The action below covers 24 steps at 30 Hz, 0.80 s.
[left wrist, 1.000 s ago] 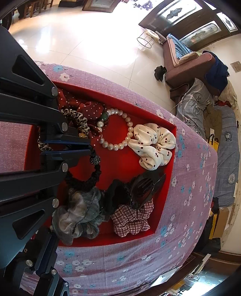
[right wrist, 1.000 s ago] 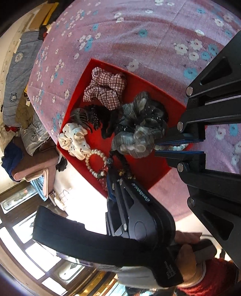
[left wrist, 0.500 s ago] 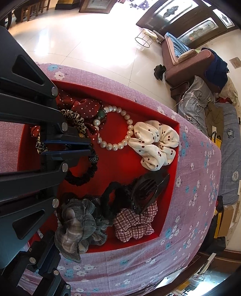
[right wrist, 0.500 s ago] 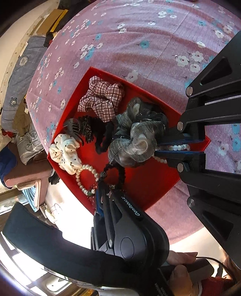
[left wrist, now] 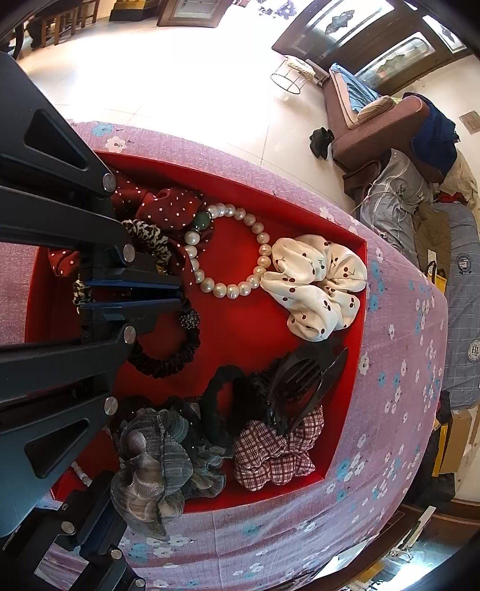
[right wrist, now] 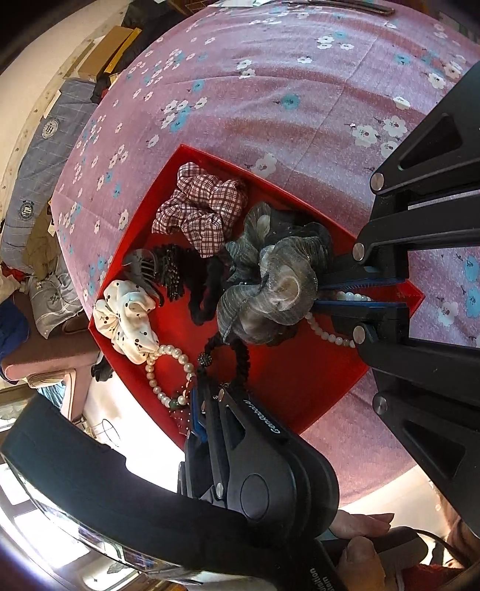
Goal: Organize jewelry
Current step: 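Open both tools to release the scrunchie and bracelet in the tray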
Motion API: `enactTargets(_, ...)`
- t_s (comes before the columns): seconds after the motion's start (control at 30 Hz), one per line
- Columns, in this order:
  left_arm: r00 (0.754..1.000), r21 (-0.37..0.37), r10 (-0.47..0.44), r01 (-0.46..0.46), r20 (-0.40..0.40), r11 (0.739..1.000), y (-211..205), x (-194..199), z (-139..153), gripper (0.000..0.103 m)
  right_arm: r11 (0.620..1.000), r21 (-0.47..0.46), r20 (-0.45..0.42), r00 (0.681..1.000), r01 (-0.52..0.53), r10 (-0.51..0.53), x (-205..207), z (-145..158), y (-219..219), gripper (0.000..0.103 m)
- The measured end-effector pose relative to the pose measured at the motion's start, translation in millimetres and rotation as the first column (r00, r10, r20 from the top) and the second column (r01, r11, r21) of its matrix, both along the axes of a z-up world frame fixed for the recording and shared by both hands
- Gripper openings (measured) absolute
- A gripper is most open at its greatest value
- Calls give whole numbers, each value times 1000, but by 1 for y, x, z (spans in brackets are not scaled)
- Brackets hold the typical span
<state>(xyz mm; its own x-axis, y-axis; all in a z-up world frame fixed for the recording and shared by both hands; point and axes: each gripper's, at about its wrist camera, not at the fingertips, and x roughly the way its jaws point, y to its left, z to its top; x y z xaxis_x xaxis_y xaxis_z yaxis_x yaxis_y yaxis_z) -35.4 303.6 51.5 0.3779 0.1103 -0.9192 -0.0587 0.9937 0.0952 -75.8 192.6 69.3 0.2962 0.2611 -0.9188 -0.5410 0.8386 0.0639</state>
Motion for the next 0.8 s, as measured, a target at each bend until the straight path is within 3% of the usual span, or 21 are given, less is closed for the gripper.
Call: enactTargets(0.8,999,15,41,-42,8,999,4,-11,6,6,1000,23,-28,1000,6,-5,-1,-3,-5,7)
